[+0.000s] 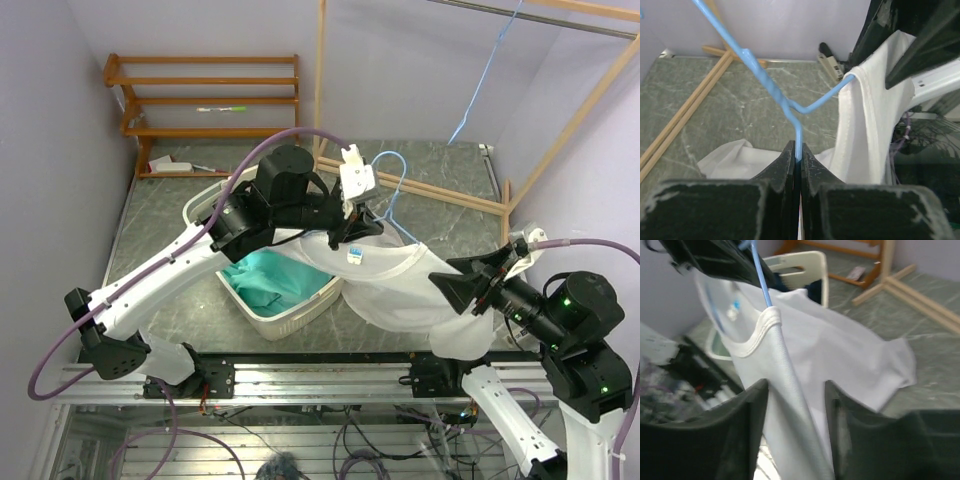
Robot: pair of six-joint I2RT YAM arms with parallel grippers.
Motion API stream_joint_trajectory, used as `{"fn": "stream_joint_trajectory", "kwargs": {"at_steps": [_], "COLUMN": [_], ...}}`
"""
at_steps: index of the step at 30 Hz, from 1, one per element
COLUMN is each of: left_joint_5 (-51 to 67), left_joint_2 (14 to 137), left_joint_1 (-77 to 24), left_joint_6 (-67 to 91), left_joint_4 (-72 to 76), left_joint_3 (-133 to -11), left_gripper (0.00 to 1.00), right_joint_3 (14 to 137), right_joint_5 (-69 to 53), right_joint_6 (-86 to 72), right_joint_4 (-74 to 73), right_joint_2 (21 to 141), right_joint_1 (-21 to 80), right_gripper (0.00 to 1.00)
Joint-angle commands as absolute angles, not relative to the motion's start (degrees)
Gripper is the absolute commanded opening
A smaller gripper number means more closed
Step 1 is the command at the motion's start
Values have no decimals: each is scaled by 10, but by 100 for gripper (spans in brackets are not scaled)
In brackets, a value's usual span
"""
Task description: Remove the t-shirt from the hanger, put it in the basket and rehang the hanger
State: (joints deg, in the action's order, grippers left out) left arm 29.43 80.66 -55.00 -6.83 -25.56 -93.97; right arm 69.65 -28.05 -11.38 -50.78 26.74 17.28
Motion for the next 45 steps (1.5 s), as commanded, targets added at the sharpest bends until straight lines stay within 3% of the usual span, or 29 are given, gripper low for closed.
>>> {"fn": "stream_joint_trajectory", "kwargs": {"at_steps": [1, 9, 16, 38, 41, 43, 45], "left_joint_5": [154, 100, 99, 167, 171, 173, 175], "left_joint_2": [760, 696, 670, 623, 618, 614, 610], "left_joint_1": [-537, -537, -537, -537, -537, -537, -537], "left_joint_6": [-35, -52, -56, -19, -14, -10, -8], "left_joint_4": [-117, -102, -125, -158, -155, -152, -151], "left_joint_3": [-962, -939, -942, -871, -860, -850, -837], "left_gripper": [7, 7, 7, 7, 7, 7, 7], "right_joint_3": [673, 695, 690, 718, 704, 699, 697], "right_joint_5": [-180, -59, -41, -90, -90, -89, -86], "right_joint_6": [-129, -138, -141, -91, -96, -99, -102], "right_joint_4": [-544, -550, -520, -428, -401, -384, -371], "right_joint_2": [241, 212, 184, 261, 265, 269, 277], "right_joint_1": [174, 175, 177, 182, 182, 182, 182], "right_gripper": [62, 75, 71, 74, 69, 60, 45]}}
